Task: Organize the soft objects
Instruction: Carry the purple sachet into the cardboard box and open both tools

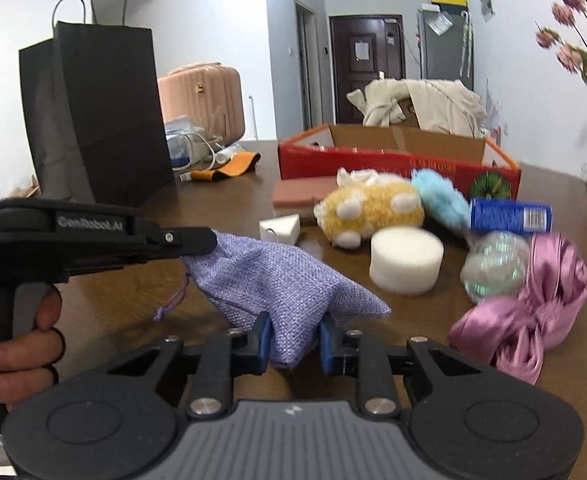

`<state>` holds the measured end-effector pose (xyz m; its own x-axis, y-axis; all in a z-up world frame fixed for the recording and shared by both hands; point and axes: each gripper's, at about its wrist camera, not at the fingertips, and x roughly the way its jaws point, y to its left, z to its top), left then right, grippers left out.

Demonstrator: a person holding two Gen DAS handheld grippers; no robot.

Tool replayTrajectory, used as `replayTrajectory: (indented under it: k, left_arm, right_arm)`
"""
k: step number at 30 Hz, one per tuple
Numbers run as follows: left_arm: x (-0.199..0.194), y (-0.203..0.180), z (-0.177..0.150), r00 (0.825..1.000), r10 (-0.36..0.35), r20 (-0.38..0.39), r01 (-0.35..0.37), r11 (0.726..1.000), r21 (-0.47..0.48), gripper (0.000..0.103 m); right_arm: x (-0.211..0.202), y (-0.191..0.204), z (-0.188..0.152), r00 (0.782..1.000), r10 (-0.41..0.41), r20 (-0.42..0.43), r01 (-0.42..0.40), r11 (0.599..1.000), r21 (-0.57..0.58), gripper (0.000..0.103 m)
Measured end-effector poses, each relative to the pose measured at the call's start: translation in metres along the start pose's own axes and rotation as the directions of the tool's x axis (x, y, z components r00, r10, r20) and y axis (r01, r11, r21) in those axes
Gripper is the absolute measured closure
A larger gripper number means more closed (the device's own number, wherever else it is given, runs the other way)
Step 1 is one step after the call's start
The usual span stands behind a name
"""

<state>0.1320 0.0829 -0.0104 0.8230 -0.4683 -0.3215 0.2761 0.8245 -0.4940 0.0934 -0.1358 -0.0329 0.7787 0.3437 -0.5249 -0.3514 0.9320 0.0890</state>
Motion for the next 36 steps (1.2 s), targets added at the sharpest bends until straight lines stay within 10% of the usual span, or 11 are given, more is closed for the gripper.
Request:
replayTrajectory:
  k: [6, 11, 18, 23, 27, 31, 36]
  left_arm:
    - [0.034, -0.023, 0.078, 0.989, -0.091, 0.121, 0.08, 0.993, 0.09, 0.096]
    - [0.117, -0.029, 0.154, 0.992, -0.103, 0.074, 0.099, 0.993, 0.06, 0.096]
    - [0.26, 0.011, 0.211, 0.996, 0.092, -0.023, -0.09, 0.994, 0.059, 0.096]
    - [0.341, 0.041, 0.218, 0.943, 0.304, -0.137, -0.287, 0.949, 0.131, 0.094]
    - [0.335, 0.044, 0.221, 0.953, 0.282, -0.112, -0.263, 0.952, 0.158, 0.061]
    - [0.319, 0.035, 0.232, 0.953, 0.295, -0.064, -0.279, 0.942, 0.188, 0.059]
    - [0.283, 0.009, 0.247, 0.953, 0.304, -0.014, -0.295, 0.932, 0.21, 0.055]
  right_arm:
    - [0.003, -0.024, 0.064, 0.995, 0.025, 0.096, -0.018, 0.997, -0.079, 0.08]
    - [0.047, -0.059, 0.161, 0.991, 0.058, 0.12, -0.034, 0.981, -0.189, 0.081]
    - [0.203, -0.12, 0.278, 0.99, 0.103, -0.098, -0.12, 0.975, -0.185, 0.081]
    - [0.321, -0.141, 0.287, 0.976, 0.065, -0.209, -0.093, 0.987, -0.129, 0.081]
    - [0.377, -0.145, 0.272, 0.94, 0.036, -0.339, -0.072, 0.993, -0.092, 0.069]
    - [0.37, -0.152, 0.276, 0.937, 0.083, -0.339, -0.103, 0.994, -0.039, 0.043]
    - [0.326, -0.159, 0.294, 0.956, 0.071, -0.286, -0.09, 0.995, -0.052, 0.043]
